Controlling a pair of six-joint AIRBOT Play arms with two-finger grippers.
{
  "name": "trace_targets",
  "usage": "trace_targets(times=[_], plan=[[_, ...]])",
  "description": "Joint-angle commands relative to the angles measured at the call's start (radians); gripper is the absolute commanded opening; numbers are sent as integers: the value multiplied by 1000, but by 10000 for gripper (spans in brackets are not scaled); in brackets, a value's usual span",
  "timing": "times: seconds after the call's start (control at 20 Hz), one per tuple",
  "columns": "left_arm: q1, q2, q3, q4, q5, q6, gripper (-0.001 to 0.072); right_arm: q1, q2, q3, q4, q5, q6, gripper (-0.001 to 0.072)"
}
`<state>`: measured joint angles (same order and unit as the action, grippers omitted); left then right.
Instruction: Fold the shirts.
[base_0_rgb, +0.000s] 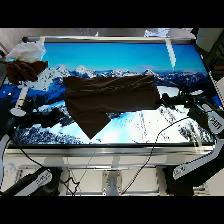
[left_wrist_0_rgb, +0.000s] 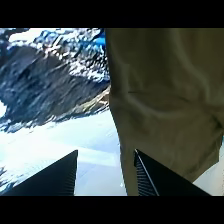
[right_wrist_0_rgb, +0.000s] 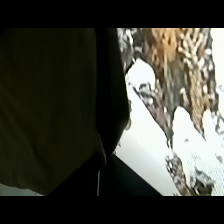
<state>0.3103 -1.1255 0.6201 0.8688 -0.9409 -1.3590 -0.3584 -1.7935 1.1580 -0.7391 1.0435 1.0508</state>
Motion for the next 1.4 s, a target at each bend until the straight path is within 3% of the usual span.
trace_targets(times=[0.0,0.15,0.35,0.7,0.9,0.95,1.05,1.1,1.25,1.35], plan=[[0,-4,-36,-5,39,-7,414,3,-1,0,-2,-6,-5,34],[0,-15,-106,-104,148,-20,414,3,-1,0,-1,-6,-5,34],[-9,-75,-153,-228,182,59,414,3,-1,0,-1,-6,-4,34],[-237,-183,-153,-365,285,77,414,3,-1,0,14,2,-3,34],[-314,-184,-153,-372,264,77,408,3,-1,0,18,0,-4,34],[-322,-184,-153,-373,263,77,346,3,-1,0,18,1,-4,34],[-327,-183,-151,-385,259,77,63,3,-1,1,27,8,-5,34],[-327,-183,-145,-396,241,89,13,3,0,1,47,23,-13,34],[-327,-183,-93,-445,158,160,12,3,14,13,159,106,-143,32],[-327,-177,-23,-485,87,208,12,3,39,43,193,138,-165,32]])
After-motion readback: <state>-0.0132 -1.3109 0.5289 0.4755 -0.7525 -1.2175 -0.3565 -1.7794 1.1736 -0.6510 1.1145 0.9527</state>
